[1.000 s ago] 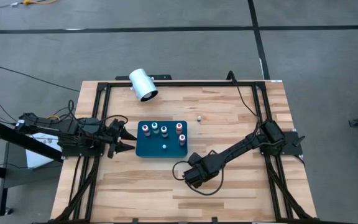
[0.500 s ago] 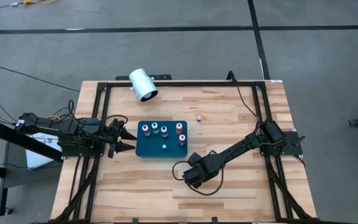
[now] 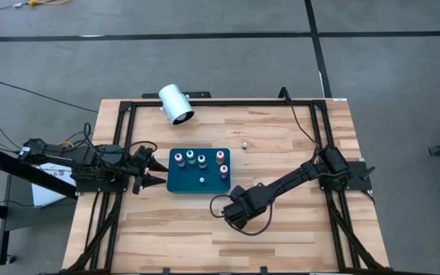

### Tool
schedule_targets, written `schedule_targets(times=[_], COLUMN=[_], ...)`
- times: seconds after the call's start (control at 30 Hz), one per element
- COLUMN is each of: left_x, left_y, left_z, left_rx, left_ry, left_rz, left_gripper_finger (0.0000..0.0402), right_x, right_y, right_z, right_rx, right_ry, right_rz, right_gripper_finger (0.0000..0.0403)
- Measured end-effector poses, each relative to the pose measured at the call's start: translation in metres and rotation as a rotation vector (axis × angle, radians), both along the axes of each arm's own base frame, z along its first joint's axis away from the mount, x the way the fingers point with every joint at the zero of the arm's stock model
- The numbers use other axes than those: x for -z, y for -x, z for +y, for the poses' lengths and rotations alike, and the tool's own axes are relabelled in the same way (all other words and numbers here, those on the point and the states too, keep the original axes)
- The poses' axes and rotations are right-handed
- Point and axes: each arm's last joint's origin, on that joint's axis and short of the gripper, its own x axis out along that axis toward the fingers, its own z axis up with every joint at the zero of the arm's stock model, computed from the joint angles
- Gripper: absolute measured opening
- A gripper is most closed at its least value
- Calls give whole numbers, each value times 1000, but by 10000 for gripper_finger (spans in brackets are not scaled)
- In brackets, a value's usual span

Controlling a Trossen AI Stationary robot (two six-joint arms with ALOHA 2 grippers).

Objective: Pick & Place food coloring
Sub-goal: Put the small black food coloring bottle into the bin

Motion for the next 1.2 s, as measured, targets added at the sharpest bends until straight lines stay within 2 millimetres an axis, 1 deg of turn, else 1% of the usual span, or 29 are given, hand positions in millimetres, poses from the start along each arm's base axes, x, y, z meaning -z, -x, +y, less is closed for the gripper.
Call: schedule_targets(times=[0.17, 0.3, 0.57, 0.7, 0.9, 1.03, 1.13, 1.2], left_x=[0, 0, 0, 0, 0, 0, 0, 0], left_y=[0, 0, 0, 0, 0, 0, 0, 0], left_z=[0, 0, 0, 0, 0, 0, 0, 0], left_rx=[0, 0, 0, 0, 0, 0, 0, 0], left_ry=[0, 0, 0, 0, 1, 1, 2, 2], left_rz=[0, 0, 0, 0, 0, 0, 0, 0], left_gripper_finger=[249, 250, 250, 250, 250, 249, 249, 249], right_x=[0, 0, 0, 0, 0, -1, -3, -8], right_y=[-1, -1, -4, -6, -6, -6, -7, -9], right_z=[0, 0, -7, -9, -9, -6, 3, 13], right_rx=[2, 2, 27, 35, 36, 32, 4, -41], right_ry=[1, 1, -3, -4, -10, -72, -170, -238], right_rz=[-4, -5, -16, -18, -16, -1, -9, -30], right_gripper_finger=[177, 156, 76, 48, 34, 34, 32, 32])
